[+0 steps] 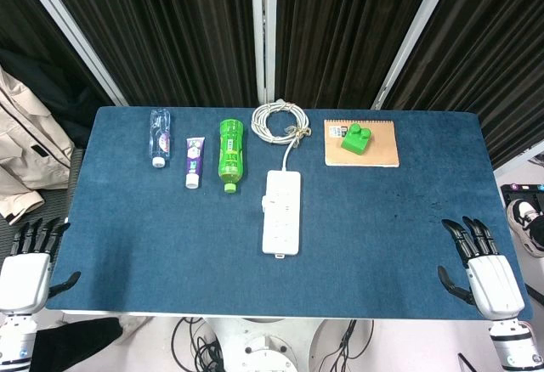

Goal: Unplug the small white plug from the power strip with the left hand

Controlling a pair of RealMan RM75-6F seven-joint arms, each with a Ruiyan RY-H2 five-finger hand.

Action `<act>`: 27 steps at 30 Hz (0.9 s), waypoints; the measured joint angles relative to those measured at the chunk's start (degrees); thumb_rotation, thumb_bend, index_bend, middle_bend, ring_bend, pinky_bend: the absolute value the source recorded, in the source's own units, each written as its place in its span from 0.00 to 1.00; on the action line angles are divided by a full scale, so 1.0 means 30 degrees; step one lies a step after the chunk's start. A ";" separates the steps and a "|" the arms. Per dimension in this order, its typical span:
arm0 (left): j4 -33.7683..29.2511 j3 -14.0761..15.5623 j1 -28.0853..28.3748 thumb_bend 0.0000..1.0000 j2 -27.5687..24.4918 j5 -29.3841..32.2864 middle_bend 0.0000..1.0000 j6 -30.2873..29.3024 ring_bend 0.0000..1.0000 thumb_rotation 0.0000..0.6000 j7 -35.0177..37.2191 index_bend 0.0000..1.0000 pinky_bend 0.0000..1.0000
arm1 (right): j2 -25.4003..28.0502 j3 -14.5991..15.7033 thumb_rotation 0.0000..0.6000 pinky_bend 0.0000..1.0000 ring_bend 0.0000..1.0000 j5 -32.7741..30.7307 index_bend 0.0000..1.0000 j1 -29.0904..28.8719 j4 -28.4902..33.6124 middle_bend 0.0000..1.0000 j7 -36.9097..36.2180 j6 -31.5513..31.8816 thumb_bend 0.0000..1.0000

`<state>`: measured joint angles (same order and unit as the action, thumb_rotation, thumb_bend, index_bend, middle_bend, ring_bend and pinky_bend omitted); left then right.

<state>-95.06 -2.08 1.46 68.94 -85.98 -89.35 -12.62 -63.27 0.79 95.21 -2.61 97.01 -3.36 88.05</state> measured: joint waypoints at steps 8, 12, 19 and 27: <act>0.0354 0.0000 0.0039 0.14 0.0311 0.0280 0.09 0.0272 0.00 1.00 0.0124 0.17 0.00 | 0.0004 -0.0181 1.00 0.00 0.00 -0.0075 0.02 -0.0469 0.0225 0.11 0.0357 -0.0665 0.33; 0.0217 -0.0009 0.0118 0.14 0.0261 0.0177 0.09 0.0307 0.00 1.00 0.0063 0.17 0.00 | -0.0024 -0.0120 1.00 0.00 0.00 0.0213 0.02 -0.0854 0.0215 0.11 0.0238 -0.1160 0.33; -0.0137 -0.0357 0.1026 0.14 0.0233 -0.0445 0.09 0.0860 0.00 1.00 -0.0015 0.17 0.00 | -0.0233 -0.0047 1.00 0.00 0.00 0.1232 0.01 -0.2424 0.0342 0.11 0.0172 -0.3162 0.36; -0.0562 -0.1455 0.3866 0.14 0.0297 -0.1259 0.10 0.3393 0.00 1.00 0.0333 0.20 0.00 | -0.1362 -0.0444 1.00 0.00 0.00 0.1512 0.00 -0.6018 0.0653 0.05 0.0130 -0.8389 0.41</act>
<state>-96.75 -6.44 13.06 69.83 -89.76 -79.17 -11.62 -67.35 -0.54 99.74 -20.66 98.97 -2.97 62.88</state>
